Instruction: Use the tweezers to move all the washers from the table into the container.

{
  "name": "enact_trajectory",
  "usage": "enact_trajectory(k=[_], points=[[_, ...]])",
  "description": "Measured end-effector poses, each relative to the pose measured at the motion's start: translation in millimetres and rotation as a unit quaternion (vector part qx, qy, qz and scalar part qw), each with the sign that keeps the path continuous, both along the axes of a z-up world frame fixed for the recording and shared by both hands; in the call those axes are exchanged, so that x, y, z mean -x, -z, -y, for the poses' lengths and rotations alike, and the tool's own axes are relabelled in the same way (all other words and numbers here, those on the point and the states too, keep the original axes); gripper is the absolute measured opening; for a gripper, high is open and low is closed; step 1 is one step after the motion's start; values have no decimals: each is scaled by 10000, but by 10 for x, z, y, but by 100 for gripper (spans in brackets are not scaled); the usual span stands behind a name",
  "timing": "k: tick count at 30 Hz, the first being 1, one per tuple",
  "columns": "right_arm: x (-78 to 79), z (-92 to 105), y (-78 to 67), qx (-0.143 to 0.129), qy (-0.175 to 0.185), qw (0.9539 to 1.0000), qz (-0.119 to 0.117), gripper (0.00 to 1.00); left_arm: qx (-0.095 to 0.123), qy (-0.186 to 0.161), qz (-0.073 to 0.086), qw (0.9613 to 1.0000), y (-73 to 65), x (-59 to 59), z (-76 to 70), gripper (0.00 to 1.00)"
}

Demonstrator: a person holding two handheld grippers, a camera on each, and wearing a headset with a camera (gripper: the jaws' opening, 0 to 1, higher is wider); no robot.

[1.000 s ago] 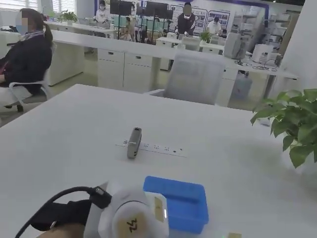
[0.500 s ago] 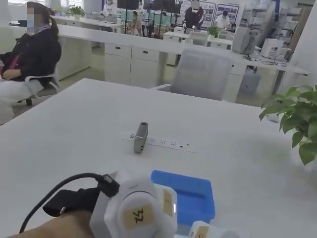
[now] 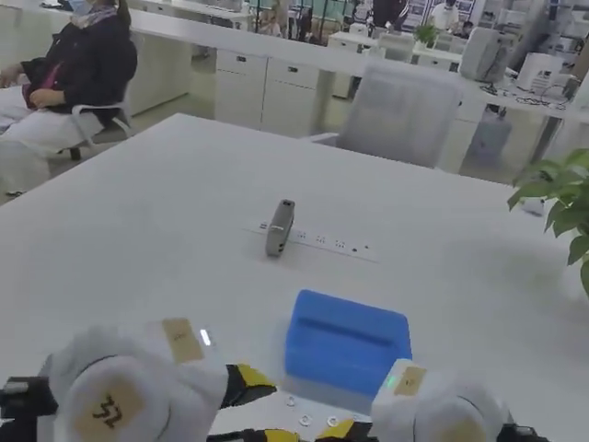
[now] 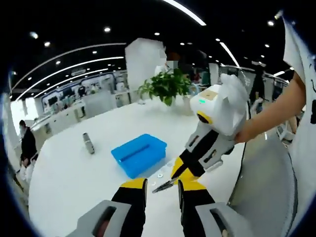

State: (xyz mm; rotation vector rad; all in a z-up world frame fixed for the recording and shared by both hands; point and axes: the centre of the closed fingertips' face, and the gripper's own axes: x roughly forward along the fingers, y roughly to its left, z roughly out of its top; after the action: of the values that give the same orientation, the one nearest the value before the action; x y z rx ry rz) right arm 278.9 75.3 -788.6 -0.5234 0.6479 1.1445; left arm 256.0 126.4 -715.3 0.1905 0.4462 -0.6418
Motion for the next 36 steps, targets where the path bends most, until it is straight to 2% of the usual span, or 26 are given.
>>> enact_trajectory(k=[2,4,7,9,12,14,16,19,21,22,23,24,25,26,28,29,30,31,32,34,35,36], points=[[-49,5,4,7,34,10000,-25,2,34,-345,-1,9994,40,31,-139,22],[-90,20,40,39,73,9999,-85,1,1,-575,-149,9982,145,97,-254,21],[-104,69,108,132,99,9997,-152,1,17,-681,-307,9972,263,172,-295,20],[-107,68,92,59,169,9996,-198,1,32,-666,-392,9970,309,193,-276,20],[-96,80,94,74,194,9996,-208,1,-61,-527,-509,9973,398,195,-208,20],[-71,89,77,79,187,9996,-188,1,-179,-278,-577,9978,448,176,-120,20],[-43,84,21,18,190,9996,-185,1,-234,11,-524,9984,470,121,-10,21],[-2,68,-81,-70,171,9997,-127,1,-288,417,-621,9968,554,58,134,23],[35,57,-183,-172,155,9997,-85,1,-150,785,-752,9940,623,37,263,22],[57,49,-247,-268,160,9995,-79,1,48,943,-831,9921,639,23,338,23],[78,40,-293,-359,168,9992,-109,1,137,1008,-807,9915,633,12,366,24],[100,38,-336,-439,187,9988,-146,1,385,1143,-777,9897,622,-23,439,26],[131,36,-400,-559,208,9981,-181,1,472,1209,-859,9878,643,-33,464,27],[152,39,-438,-627,219,9976,-203,1,470,1304,-962,9857,702,-60,493,28],[194,55,-503,-735,244,9967,-252,2,388,1495,-951,9834,774,-101,540,29],[206,69,-530,-784,275,9962,-256,2,393,1622,-961,9813,792,-97,572,28],[217,77,-544,-815,276,9959,-271,2,464,1768,-1058,9774,814,-81,620,26],[227,81,-553,-852,289,9954,-316,2,501,1827,-1090,9758,819,-73,639,24],[233,85,-561,-884,304,9950,-345,2,632,1989,-1205,9705,833,-47,695,21],[243,97,-587,-962,342,9941,-371,2,738,2144,-1234,9661,825,-28,742,17],[242,101,-593,-987,357,9938,-375,2,853,2210,-1309,9627,812,-9,769,10],[240,106,-594,-996,364,9937,-375,2,838,2286,-1307,9611,807,5,771,5]])
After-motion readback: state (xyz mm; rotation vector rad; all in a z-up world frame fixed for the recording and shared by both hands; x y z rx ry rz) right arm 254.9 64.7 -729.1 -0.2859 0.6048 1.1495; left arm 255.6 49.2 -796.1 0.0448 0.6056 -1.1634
